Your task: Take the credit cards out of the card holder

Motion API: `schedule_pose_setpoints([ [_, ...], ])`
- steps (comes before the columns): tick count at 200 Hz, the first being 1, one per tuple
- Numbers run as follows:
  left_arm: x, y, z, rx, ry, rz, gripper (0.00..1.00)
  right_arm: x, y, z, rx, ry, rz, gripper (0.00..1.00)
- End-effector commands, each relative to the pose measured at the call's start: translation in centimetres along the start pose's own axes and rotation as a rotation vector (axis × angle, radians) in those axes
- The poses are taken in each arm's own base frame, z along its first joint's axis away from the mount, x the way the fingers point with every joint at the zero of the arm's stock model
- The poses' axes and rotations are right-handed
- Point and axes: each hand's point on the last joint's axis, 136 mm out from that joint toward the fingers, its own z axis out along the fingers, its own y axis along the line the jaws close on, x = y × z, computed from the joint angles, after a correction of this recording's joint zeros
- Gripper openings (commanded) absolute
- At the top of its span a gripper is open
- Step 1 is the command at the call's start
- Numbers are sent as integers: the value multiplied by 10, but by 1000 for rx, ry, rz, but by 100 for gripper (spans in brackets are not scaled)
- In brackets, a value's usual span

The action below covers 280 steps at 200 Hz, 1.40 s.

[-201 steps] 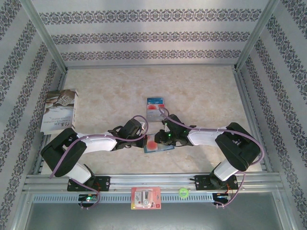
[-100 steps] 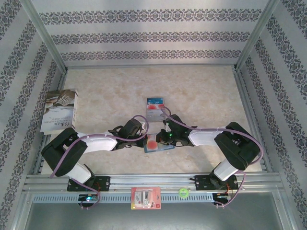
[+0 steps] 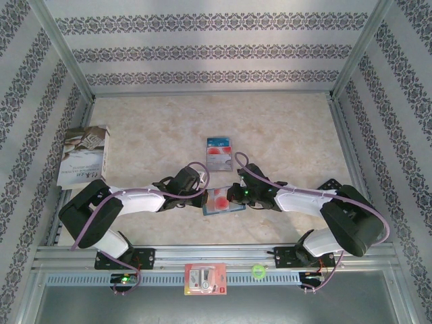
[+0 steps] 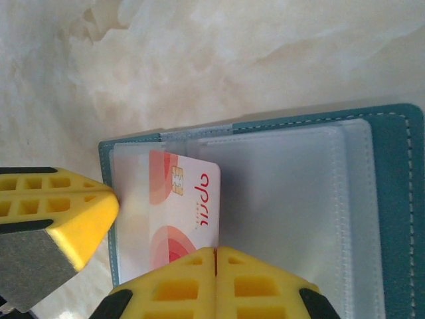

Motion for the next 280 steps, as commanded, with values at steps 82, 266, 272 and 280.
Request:
schedule_pose_setpoints([
  [82, -5, -1, -8, 27, 21, 1, 18, -6, 2, -29, 34, -73, -184, 0],
  [266, -53, -39, -105, 354, -309, 49, 55, -29, 71, -92, -398, -164, -302, 0],
  [272, -54, -42, -108, 387, -320, 48, 56, -30, 74, -94, -420, -168, -305, 0],
  [280, -56, -47, -113, 421, -330, 56, 56, -30, 77, -97, -443, -167, -309, 0],
])
